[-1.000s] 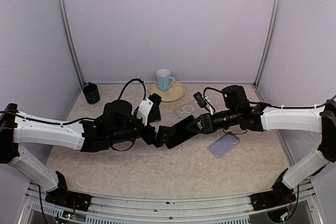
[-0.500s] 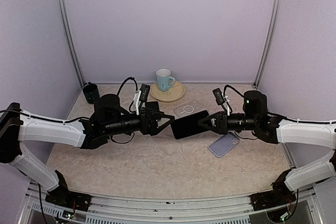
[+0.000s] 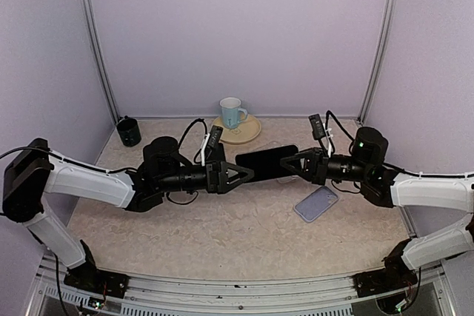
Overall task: Put the phone into the phone case
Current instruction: Pass from the right arm to the left
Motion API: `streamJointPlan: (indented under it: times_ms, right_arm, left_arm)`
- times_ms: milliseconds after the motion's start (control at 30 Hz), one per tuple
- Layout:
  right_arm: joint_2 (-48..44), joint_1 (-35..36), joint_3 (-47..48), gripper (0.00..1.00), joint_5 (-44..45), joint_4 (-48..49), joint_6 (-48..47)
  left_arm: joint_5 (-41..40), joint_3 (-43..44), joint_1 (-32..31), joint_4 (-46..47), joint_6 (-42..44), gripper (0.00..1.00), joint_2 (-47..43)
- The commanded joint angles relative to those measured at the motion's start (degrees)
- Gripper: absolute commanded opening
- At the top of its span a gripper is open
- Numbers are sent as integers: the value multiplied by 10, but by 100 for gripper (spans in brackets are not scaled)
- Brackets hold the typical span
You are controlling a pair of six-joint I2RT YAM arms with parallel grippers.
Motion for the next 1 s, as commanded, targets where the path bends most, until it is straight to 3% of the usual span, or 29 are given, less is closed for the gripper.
streamJointPlan:
  times_ms: [0, 667, 867, 967]
  right_arm:
    - [15, -5, -10, 0, -30, 98, 29]
    - [70, -4, -18, 0, -44, 163, 56]
    - [78, -4, -19, 0, -45, 172, 58]
    - [77, -5, -20, 0, -42, 172, 56]
  left_arm:
    - [31, 16, 3, 73, -31, 90, 19]
    - [74, 22, 1, 149, -72, 67, 62]
    - [76, 19, 2, 160, -76, 53, 66]
    - [79, 18, 3, 170, -82, 42, 67]
